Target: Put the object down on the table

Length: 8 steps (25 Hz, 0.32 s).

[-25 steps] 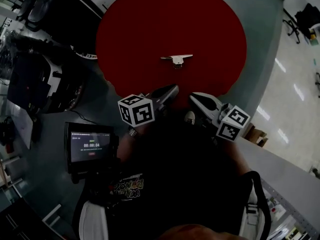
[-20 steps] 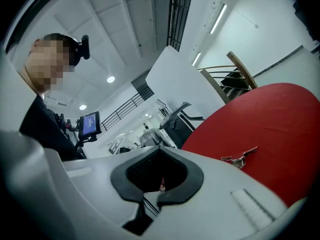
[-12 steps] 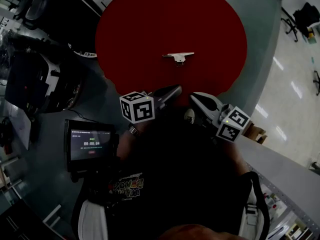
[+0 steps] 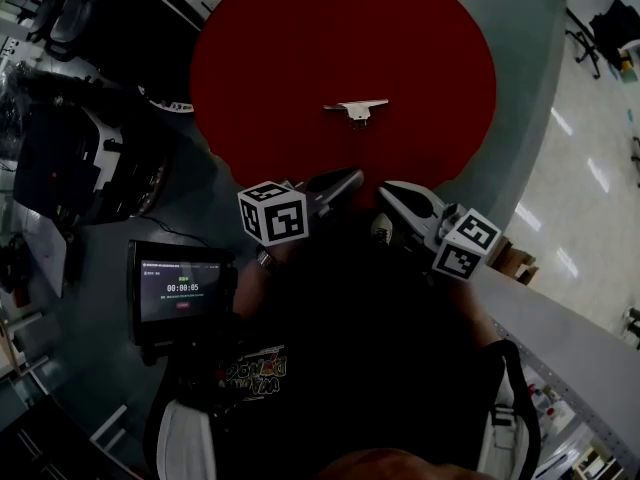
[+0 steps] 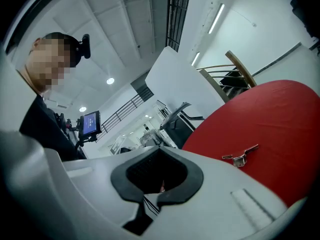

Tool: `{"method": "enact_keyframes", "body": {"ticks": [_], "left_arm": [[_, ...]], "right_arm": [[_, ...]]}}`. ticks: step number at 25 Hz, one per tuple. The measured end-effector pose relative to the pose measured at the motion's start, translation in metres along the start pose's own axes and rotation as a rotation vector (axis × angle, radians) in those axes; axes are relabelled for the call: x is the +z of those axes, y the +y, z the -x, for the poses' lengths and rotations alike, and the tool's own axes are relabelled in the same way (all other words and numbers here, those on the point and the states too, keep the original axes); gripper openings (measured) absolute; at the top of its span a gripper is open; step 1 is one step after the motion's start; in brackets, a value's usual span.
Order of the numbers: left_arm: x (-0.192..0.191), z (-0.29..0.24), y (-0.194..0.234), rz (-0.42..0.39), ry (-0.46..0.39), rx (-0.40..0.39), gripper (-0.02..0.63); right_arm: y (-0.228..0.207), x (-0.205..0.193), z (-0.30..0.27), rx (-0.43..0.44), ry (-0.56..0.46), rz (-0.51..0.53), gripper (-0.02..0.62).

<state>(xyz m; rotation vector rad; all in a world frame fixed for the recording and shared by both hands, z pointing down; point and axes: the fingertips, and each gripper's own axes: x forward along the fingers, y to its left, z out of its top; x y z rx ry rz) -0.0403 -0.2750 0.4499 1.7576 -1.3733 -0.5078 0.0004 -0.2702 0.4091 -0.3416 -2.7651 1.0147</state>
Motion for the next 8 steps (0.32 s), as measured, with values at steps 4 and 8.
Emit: {"method": "enact_keyframes", "body": {"ticks": [4,8], "left_arm": [[-0.0012,0.0011,0.0041,0.029,-0.006,0.004,0.018],[0.0001,0.0019,0.0055,0.030,-0.015,0.008,0.018]], "right_arm": [[-0.0003,-0.0005,-0.0004,0.000,0.006,-0.002,0.002],[-0.0007,-0.0007,-0.0013,0.002,0.011,-0.001,0.002]]}}
